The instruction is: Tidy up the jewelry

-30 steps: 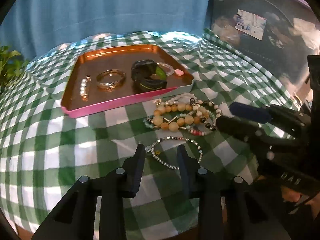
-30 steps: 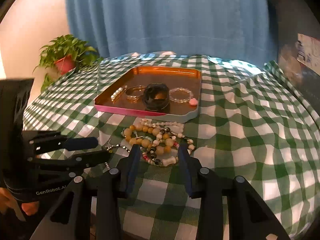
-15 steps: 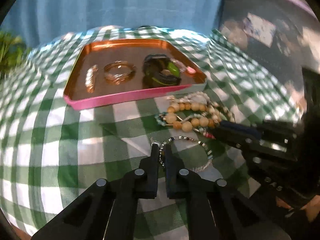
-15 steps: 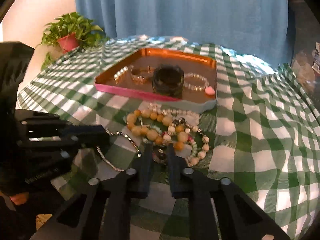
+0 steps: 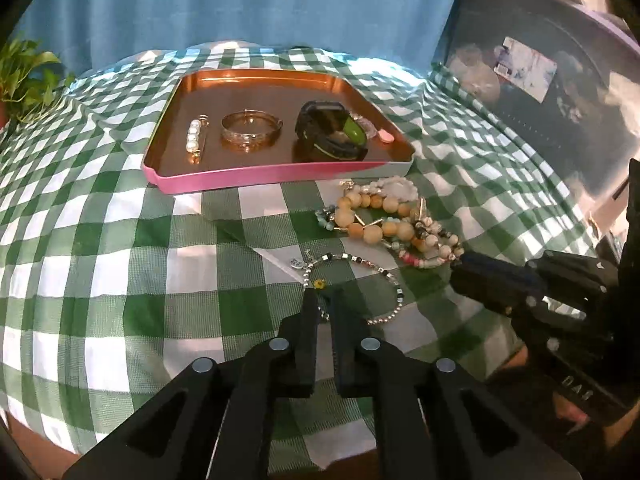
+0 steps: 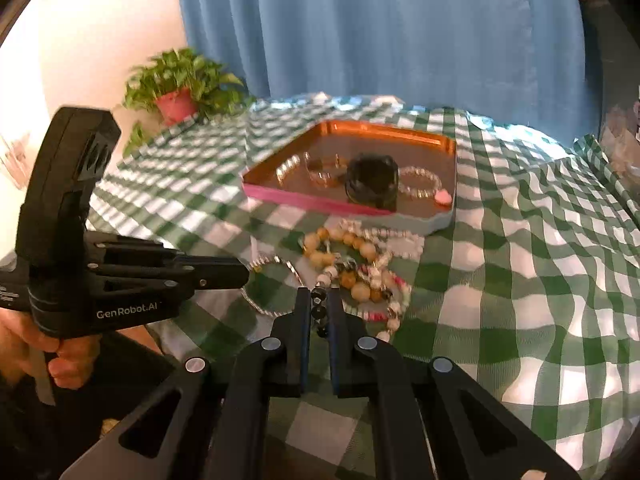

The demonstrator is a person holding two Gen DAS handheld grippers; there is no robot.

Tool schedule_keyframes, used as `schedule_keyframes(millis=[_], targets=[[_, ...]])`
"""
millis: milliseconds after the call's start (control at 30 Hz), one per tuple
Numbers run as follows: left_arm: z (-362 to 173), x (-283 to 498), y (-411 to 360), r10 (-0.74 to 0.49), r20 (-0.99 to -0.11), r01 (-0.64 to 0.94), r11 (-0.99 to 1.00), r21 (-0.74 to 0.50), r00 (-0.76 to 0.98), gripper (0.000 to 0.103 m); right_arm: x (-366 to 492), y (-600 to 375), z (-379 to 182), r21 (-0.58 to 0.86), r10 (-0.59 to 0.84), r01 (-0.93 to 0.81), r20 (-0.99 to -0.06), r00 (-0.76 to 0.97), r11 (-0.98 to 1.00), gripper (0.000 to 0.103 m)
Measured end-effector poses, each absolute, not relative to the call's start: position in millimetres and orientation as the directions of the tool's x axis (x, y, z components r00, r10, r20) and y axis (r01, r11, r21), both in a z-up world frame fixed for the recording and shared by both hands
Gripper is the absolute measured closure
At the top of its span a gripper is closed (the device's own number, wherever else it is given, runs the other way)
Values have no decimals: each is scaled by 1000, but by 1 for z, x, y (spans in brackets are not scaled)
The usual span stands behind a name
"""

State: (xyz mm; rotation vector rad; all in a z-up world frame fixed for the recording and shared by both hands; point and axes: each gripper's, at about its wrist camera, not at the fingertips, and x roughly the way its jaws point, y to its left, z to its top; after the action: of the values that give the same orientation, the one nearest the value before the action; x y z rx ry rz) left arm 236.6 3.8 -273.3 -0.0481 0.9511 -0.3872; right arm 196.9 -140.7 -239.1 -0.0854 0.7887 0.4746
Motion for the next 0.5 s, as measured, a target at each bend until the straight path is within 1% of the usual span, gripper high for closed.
schedule_keyframes(millis=[167,300,400,433,467,500], targets=[[-276,244,0,-319,-784,286,940,-187,533,85,201,-136,-250,61,342,-446,-735,585,893,94],[-276,244,-8,-280,-788,300,945,-127,549,86,206,-132,-259,59,330,-448,-762,557,892,93],[-276,243,-11,-245,-795,310,948,-76,555,95,205,-130,-262,44,320,-454,-769,553,890,93],[-276,244,-8,-255,-796,300,949,-98,548,99,204,-129,-262,38,318,-456,-769,554,889,94],[-276,246,-4,-275,-797,291,948,-131,538,99,203,-129,-262,32,314,-457,-769,557,889,96],[-276,247,-1,-292,-796,285,946,-157,530,99,203,-129,-262,38,319,-457,-767,557,889,96]])
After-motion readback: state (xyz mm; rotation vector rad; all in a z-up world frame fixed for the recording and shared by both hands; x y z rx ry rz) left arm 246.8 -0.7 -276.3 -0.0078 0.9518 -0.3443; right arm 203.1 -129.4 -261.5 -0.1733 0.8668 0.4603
